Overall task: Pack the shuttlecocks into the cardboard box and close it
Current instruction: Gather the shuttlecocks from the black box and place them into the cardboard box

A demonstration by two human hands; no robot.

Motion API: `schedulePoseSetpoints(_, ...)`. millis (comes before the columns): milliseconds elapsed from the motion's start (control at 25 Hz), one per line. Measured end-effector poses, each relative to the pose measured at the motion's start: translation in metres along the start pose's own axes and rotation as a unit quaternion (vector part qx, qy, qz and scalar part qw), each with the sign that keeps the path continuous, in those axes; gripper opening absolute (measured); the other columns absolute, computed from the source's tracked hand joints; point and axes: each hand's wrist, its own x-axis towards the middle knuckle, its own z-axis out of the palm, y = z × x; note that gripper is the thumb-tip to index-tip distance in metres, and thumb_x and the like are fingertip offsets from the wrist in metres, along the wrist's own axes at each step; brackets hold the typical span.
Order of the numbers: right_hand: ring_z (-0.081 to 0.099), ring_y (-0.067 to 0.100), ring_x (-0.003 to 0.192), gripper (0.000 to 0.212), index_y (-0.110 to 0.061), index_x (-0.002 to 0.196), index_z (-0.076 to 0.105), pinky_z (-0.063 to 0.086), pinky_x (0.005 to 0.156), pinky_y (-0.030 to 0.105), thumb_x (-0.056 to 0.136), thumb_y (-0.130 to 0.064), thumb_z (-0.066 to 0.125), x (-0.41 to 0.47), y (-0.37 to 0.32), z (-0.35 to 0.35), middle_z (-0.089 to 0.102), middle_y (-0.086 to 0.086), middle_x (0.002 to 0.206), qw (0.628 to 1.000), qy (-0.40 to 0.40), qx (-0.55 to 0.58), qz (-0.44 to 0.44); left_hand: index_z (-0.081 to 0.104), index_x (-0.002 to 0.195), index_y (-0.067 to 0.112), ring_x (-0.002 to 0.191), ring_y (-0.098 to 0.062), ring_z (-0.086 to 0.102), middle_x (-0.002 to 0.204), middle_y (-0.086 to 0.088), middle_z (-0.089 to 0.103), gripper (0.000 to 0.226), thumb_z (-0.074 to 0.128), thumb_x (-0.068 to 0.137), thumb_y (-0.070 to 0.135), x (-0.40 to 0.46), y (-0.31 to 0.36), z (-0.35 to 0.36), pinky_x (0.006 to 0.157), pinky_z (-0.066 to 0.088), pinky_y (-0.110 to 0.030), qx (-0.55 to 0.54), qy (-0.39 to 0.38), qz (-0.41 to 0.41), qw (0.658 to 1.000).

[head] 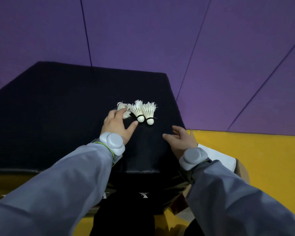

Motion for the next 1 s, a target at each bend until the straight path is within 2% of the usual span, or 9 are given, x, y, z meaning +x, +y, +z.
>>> schedulePoseSetpoints(120, 0.057, 0.014, 0.112, 0.055, -0.012, 0.134, 0.050, 0.040, 0.091, 0.020, 0.083, -0.019, 0.068, 0.026, -0.008, 0.024, 0.058, 0.007, 0.132, 0.996, 0.013, 0.091, 0.005, 0.044, 0.137, 0.026, 0.122, -0.026, 0.050, 0.141, -0.002, 0.043, 0.060, 0.057, 0.085, 0.050, 0.030, -0.020, 0.008, 0.101, 0.044, -0.037, -0.064, 0.035, -0.047, 0.996)
schedulePoseSetpoints(200, 0.058, 0.013, 0.107, 0.052, -0.012, 0.132, 0.052, 0.041, 0.091, 0.021, 0.084, -0.020, 0.068, 0.045, -0.018, 0.035, 0.060, 0.006, 0.131, 0.991, 0.035, 0.125, 0.003, 0.047, 0.135, 0.026, 0.117, -0.021, 0.056, 0.142, 0.000, 0.045, 0.056, 0.054, 0.086, 0.052, 0.043, -0.024, 0.014, 0.097, 0.046, -0.032, -0.131, 0.064, -0.090, 0.985)
schedulePoseSetpoints(280, 0.060, 0.016, 0.110, 0.051, -0.014, 0.132, 0.053, 0.044, 0.092, 0.023, 0.084, -0.025, 0.067, 0.072, -0.026, 0.053, 0.060, 0.004, 0.131, 0.990, 0.040, 0.136, 0.003, 0.051, 0.133, 0.027, 0.107, -0.010, 0.056, 0.139, 0.003, 0.050, 0.050, 0.049, 0.089, 0.051, 0.065, -0.025, 0.025, 0.090, 0.040, -0.022, -0.199, 0.082, -0.135, 0.967)
schedulePoseSetpoints(360, 0.062, 0.023, 0.111, 0.052, -0.018, 0.134, 0.050, 0.051, 0.091, 0.029, 0.086, -0.030, 0.064, 0.084, -0.034, 0.064, 0.059, 0.002, 0.133, 0.990, 0.025, 0.135, -0.013, 0.055, 0.128, 0.027, 0.099, -0.002, 0.050, 0.134, 0.006, 0.055, 0.044, 0.044, 0.092, 0.050, 0.078, -0.019, 0.030, 0.088, 0.034, -0.019, -0.264, 0.083, -0.163, 0.947)
schedulePoseSetpoints(520, 0.061, 0.026, 0.116, 0.054, -0.023, 0.136, 0.045, 0.049, 0.101, 0.043, 0.086, -0.038, 0.061, 0.107, -0.044, 0.091, 0.059, 0.000, 0.131, 0.993, 0.014, 0.106, -0.040, 0.065, 0.111, 0.031, 0.104, -0.008, 0.057, 0.115, 0.012, 0.065, 0.036, 0.045, 0.090, 0.053, 0.103, -0.011, 0.048, 0.092, 0.040, -0.023, -0.326, 0.078, -0.188, 0.923)
schedulePoseSetpoints(600, 0.066, 0.019, 0.104, 0.053, -0.022, 0.133, 0.048, 0.053, 0.096, 0.043, 0.084, -0.035, 0.064, 0.113, -0.044, 0.097, 0.067, -0.001, 0.117, 0.992, 0.015, 0.114, -0.059, 0.064, 0.111, 0.034, 0.108, -0.011, 0.060, 0.114, 0.011, 0.066, 0.035, 0.053, 0.084, 0.054, 0.107, -0.009, 0.057, 0.097, 0.046, -0.028, -0.323, 0.076, -0.178, 0.927)
schedulePoseSetpoints(720, 0.068, 0.014, 0.092, 0.055, -0.021, 0.132, 0.047, 0.056, 0.088, 0.039, 0.081, -0.029, 0.068, 0.114, -0.039, 0.096, 0.070, -0.006, 0.099, 0.988, 0.019, 0.137, -0.068, 0.061, 0.110, 0.041, 0.102, -0.017, 0.066, 0.112, 0.011, 0.066, 0.040, 0.063, 0.072, 0.056, 0.106, -0.007, 0.064, 0.093, 0.053, -0.034, -0.329, 0.075, -0.168, 0.926)
schedulePoseSetpoints(880, 0.066, 0.013, 0.091, 0.053, -0.021, 0.130, 0.049, 0.053, 0.087, 0.031, 0.082, -0.024, 0.068, 0.102, -0.035, 0.091, 0.066, -0.012, 0.091, 0.990, 0.020, 0.131, -0.052, 0.059, 0.115, 0.037, 0.087, 0.000, 0.062, 0.095, 0.019, 0.062, 0.043, 0.069, 0.074, 0.046, 0.090, -0.001, 0.064, 0.081, 0.048, -0.019, -0.345, 0.059, -0.185, 0.918)
schedulePoseSetpoints(1000, 0.067, 0.015, 0.093, 0.047, -0.020, 0.125, 0.053, 0.053, 0.087, 0.029, 0.081, -0.024, 0.068, 0.084, -0.027, 0.064, 0.068, -0.008, 0.093, 0.991, 0.021, 0.122, -0.048, 0.059, 0.114, 0.038, 0.098, -0.009, 0.063, 0.103, 0.015, 0.062, 0.046, 0.071, 0.071, 0.049, 0.065, 0.016, 0.068, 0.092, 0.050, -0.029, -0.359, 0.028, -0.192, 0.913)
